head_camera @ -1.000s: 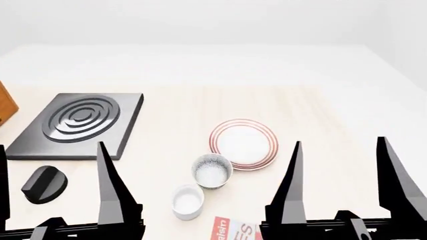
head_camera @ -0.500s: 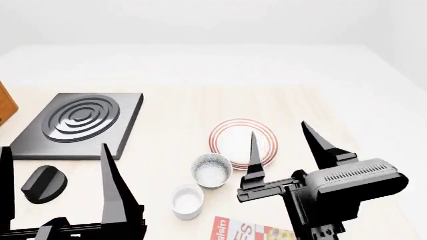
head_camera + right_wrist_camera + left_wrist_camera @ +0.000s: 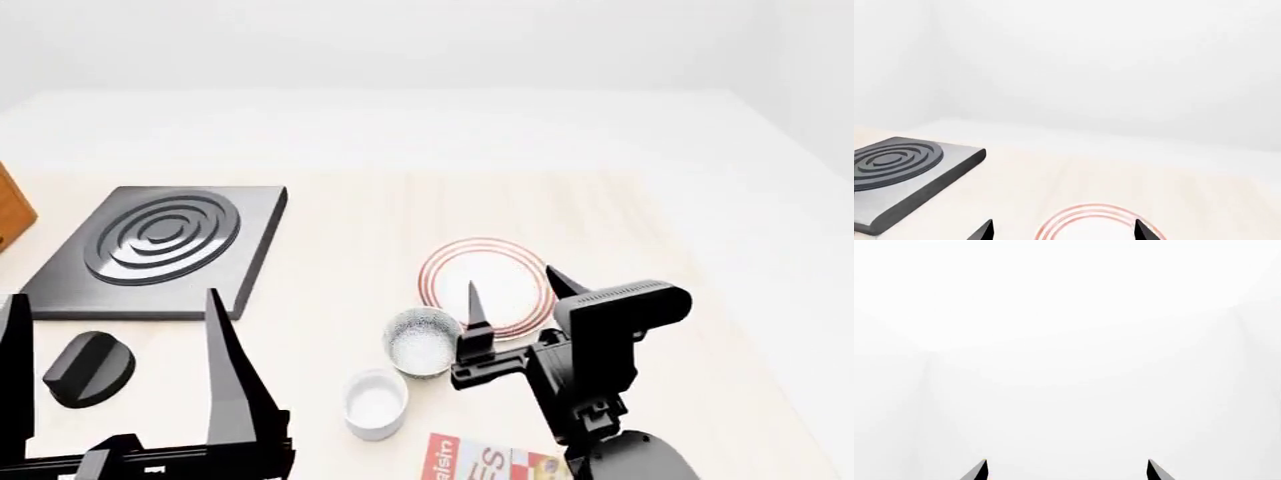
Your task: Pick the akita bowl between the plate and the ramekin and place it on the plate.
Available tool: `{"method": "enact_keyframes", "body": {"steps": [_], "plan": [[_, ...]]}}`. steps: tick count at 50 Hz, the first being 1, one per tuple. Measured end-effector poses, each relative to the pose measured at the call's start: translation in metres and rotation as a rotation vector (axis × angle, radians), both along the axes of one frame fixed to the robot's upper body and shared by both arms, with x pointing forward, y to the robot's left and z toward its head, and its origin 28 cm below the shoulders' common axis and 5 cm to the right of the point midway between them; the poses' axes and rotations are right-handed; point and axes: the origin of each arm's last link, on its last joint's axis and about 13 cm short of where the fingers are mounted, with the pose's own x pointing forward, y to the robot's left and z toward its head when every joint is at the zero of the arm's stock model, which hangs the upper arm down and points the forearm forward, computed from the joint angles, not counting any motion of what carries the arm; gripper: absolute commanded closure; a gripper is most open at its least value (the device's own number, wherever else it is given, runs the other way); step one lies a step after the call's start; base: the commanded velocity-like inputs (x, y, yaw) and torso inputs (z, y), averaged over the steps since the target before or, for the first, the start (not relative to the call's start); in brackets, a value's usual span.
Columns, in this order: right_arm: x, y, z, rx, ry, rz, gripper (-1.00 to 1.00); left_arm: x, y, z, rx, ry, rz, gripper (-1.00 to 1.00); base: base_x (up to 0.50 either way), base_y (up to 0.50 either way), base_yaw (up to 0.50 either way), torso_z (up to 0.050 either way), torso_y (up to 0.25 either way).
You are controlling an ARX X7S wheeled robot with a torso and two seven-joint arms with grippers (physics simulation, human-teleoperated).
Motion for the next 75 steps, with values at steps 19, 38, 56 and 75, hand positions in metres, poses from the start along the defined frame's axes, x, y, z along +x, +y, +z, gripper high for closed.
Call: {"method": "enact_keyframes", "body": {"steps": [19,38,56,75], "plan": [[0.026,0.005,-0.015,0.037,0.117,0.006,-1.0,0.001,-0.001,-0.002,0.007,0.006,-0.003,-1.0,0.0,0.0,0.0,0.0,0.0],[0.037,0.013,-0.024,0.099,0.234,0.015,-1.0,0.001,0.0,-0.003,0.009,0.011,-0.003,-1.0,0.0,0.0,0.0,0.0,0.0],[0.044,0.021,-0.034,0.134,0.303,0.021,-1.0,0.001,0.0,-0.005,0.009,0.016,-0.001,-1.0,0.0,0.0,0.0,0.0,0.0],[0.051,0.027,-0.049,0.157,0.367,0.007,-1.0,0.0,0.0,-0.006,0.008,0.02,-0.002,-1.0,0.0,0.0,0.0,0.0,0.0]]}}
